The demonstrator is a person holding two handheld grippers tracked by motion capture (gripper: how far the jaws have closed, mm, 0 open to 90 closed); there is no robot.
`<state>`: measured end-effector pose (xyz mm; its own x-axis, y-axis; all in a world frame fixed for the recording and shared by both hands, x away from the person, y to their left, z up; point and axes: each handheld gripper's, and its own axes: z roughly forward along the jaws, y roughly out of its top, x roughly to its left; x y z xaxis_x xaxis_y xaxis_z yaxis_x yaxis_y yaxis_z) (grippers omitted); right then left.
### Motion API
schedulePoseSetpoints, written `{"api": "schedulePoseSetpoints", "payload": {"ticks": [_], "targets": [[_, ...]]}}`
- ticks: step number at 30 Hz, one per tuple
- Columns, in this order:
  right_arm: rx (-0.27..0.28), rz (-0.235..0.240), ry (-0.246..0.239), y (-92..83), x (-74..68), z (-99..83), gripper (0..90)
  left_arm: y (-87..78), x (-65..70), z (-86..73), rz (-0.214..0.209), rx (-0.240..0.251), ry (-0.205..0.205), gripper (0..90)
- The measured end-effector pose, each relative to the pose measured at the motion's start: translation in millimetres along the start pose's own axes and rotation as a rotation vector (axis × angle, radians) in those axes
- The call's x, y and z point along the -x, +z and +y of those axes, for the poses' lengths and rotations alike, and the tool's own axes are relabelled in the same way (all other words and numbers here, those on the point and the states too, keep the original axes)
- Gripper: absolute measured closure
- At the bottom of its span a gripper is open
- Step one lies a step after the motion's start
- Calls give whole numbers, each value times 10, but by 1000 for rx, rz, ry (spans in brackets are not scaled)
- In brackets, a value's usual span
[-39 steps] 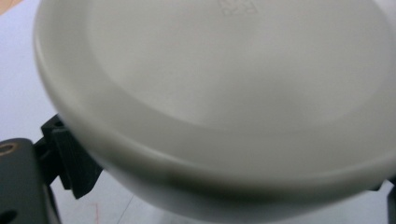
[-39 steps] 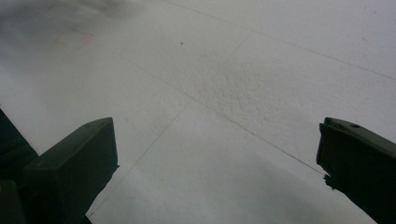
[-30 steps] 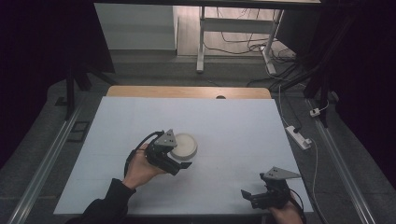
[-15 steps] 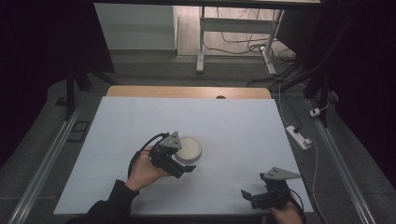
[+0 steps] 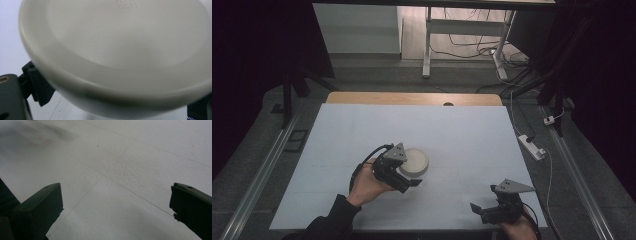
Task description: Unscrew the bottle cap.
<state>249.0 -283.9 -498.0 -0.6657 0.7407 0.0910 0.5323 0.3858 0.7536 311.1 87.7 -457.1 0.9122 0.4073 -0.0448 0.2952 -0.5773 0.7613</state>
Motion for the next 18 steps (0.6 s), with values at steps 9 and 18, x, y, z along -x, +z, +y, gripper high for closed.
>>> {"api": "schedulePoseSetpoints", "payload": {"ticks": [9, 18], "targets": [[47, 45, -44, -23, -81, 76, 0, -17, -13, -13, 3, 6, -5, 75], [91, 106, -80, 7, -164, 214, 0, -32, -23, -25, -1, 13, -11, 75]]}}
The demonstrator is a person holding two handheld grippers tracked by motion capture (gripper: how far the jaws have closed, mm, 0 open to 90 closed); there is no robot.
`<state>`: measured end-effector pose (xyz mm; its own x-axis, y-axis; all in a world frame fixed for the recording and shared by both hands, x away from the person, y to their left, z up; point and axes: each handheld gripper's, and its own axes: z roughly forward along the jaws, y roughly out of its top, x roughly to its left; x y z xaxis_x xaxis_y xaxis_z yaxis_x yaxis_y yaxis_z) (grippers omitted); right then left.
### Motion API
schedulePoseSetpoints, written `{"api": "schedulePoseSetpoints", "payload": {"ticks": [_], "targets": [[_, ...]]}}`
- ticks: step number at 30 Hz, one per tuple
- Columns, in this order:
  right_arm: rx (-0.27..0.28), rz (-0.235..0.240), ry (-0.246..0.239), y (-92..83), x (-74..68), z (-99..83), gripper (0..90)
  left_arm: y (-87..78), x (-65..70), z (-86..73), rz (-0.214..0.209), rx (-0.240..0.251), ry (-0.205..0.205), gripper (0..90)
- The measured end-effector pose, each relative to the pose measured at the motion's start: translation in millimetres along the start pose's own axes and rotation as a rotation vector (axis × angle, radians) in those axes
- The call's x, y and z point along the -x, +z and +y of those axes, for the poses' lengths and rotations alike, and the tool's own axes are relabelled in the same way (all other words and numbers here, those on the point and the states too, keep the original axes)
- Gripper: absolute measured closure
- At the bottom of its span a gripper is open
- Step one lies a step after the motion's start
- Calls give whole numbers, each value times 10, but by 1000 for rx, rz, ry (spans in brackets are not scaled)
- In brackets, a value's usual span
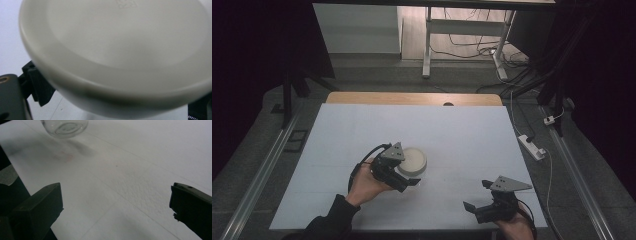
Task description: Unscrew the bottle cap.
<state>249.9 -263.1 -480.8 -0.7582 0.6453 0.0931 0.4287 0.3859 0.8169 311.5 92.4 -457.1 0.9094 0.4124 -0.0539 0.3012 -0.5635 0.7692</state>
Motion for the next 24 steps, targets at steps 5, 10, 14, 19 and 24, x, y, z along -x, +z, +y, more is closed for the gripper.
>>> {"api": "schedulePoseSetpoints", "payload": {"ticks": [5, 10, 14, 19, 24], "targets": [[22, 41, -18, 56, -44, 89, 0, -1, 19, 9, -8, 6, 4, 75], [33, 66, -29, 101, -74, 155, 0, 6, 27, 12, -11, 4, 8, 76], [55, 103, -20, 155, -110, 277, 0, 1, 27, 10, -9, 5, 10, 76], [52, 115, -35, 208, -151, 381, 0, -8, 31, 11, -9, 6, 17, 76], [56, 100, -52, 278, -213, 510, 0, -7, 31, 8, -13, -2, 28, 76]]}}
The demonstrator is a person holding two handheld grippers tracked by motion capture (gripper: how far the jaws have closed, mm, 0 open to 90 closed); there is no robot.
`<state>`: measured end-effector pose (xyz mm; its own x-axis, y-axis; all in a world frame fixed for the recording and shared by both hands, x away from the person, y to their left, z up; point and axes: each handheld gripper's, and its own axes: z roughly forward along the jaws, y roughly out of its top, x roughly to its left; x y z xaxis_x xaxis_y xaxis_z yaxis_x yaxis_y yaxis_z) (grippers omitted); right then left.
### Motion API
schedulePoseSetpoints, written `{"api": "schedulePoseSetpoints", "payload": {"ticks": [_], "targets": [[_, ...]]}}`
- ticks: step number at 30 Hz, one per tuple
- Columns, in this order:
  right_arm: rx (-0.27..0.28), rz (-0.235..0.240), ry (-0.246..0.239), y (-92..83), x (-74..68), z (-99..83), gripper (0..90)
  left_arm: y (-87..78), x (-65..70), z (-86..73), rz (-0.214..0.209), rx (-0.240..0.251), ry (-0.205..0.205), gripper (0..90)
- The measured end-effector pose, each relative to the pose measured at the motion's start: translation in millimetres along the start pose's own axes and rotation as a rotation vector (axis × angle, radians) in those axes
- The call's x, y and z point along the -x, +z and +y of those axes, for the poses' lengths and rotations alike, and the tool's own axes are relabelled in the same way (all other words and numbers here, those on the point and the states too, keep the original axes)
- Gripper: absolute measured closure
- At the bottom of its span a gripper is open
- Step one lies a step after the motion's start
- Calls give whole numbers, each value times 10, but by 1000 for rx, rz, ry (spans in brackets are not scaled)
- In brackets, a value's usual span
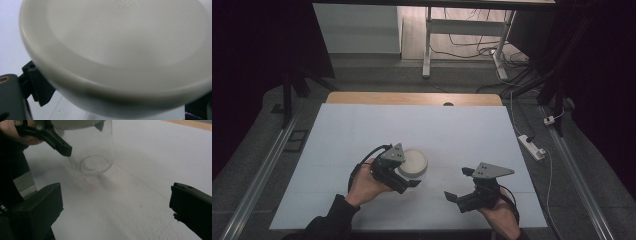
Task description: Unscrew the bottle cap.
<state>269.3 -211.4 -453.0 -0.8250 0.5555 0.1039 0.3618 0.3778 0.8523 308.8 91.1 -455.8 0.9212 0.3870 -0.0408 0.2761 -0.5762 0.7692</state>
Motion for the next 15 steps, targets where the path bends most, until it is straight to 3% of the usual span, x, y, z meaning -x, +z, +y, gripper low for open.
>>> {"api": "schedulePoseSetpoints", "payload": {"ticks": [8, 15], "targets": [[12, 15, -27, 98, -61, 175, 0, -6, 13, 7, -16, 1, 17, 76], [31, 69, -38, 248, -121, 375, 0, -2, 16, 3, -30, -2, 25, 76]]}}
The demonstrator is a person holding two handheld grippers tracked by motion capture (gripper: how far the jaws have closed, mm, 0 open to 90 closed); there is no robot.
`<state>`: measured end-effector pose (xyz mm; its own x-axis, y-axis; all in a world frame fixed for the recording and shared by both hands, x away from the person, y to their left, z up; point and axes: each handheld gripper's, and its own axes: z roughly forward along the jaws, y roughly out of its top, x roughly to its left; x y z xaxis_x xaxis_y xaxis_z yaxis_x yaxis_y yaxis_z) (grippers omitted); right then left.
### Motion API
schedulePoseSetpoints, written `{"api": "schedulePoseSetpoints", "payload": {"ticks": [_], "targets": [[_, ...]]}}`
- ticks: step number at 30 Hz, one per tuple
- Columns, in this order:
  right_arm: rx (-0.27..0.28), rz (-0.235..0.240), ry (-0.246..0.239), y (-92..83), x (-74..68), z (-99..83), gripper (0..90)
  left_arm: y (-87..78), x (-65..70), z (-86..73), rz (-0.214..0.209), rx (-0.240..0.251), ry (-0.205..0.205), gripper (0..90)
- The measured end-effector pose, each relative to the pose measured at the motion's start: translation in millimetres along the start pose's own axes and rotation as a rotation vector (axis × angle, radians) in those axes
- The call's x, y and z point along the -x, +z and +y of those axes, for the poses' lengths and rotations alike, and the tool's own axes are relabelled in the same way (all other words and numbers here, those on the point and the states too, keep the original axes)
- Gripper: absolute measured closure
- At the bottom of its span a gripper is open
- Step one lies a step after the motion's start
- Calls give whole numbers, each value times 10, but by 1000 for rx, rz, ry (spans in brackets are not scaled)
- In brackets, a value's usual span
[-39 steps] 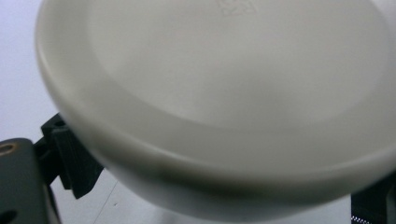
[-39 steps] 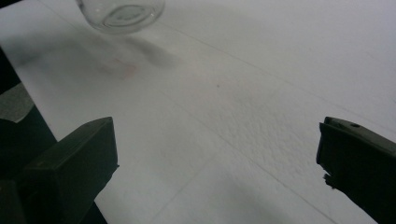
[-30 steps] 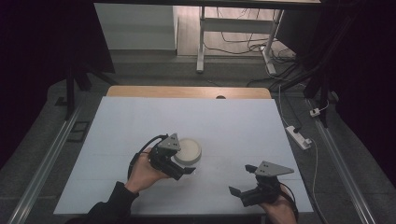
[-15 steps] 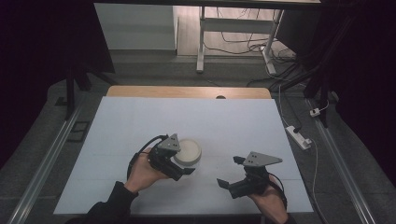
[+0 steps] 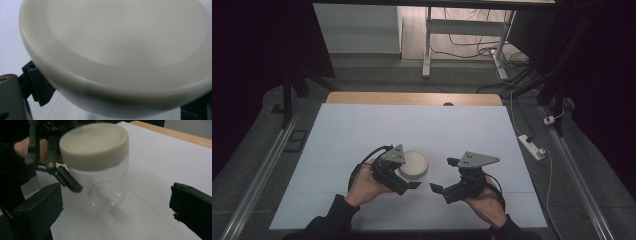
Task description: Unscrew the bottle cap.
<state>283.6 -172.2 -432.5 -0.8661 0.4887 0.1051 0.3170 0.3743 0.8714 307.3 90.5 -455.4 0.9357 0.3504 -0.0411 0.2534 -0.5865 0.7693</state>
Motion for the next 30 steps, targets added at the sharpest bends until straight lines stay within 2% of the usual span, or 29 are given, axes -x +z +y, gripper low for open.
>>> {"api": "schedulePoseSetpoints", "payload": {"ticks": [13, 14, 23, 24, 27, 30], "targets": [[7, 51, -44, 298, -94, 276, 0, -5, 24, 12, -15, 0, 14, 76], [8, 59, -53, 363, -113, 310, 0, -8, 26, 13, -19, 0, 15, 76], [16, 80, -65, 514, -137, 349, 0, -10, 36, 18, -39, 4, 22, 76], [17, 104, -63, 541, -133, 344, 16, -8, 38, 21, -47, 5, 28, 76], [20, 121, -76, 553, -140, 339, 60, -6, 38, 23, -60, 9, 29, 76], [32, 111, -103, 542, -162, 335, 69, -12, 36, 22, -65, 10, 35, 76]]}}
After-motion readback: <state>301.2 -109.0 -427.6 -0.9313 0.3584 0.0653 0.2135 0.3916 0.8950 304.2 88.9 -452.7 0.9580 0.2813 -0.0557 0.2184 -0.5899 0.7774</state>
